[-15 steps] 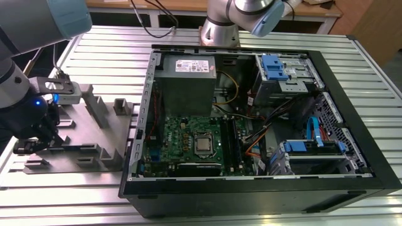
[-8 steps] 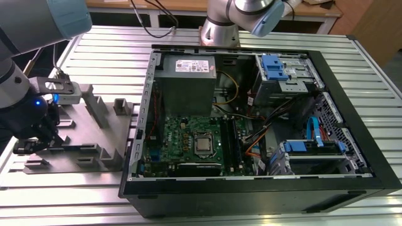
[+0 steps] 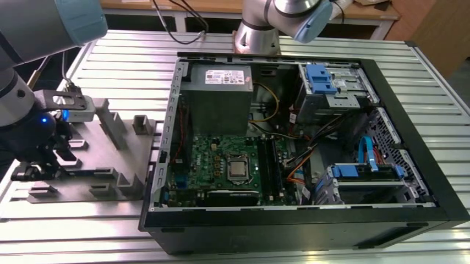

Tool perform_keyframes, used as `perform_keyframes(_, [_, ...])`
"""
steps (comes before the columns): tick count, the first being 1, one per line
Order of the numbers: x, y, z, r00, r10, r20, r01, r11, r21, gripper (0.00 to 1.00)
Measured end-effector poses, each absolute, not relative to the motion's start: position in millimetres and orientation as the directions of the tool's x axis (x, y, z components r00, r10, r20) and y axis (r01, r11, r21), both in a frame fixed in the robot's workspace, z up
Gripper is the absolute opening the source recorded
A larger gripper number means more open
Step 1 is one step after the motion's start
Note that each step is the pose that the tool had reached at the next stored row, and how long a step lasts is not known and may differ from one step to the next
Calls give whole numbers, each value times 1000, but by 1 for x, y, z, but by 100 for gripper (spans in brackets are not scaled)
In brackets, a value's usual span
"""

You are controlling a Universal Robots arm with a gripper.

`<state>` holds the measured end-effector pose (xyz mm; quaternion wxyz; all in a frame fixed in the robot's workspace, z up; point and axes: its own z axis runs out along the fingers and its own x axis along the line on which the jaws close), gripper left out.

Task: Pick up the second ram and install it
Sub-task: 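Pick up the second ram and move it above second insertion slot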

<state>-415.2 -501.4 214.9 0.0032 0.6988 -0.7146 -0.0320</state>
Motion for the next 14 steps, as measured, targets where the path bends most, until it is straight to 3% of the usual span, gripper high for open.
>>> perform_keyframes(14, [-415,-501,201,65,-997,-40,-996,-67,50,39])
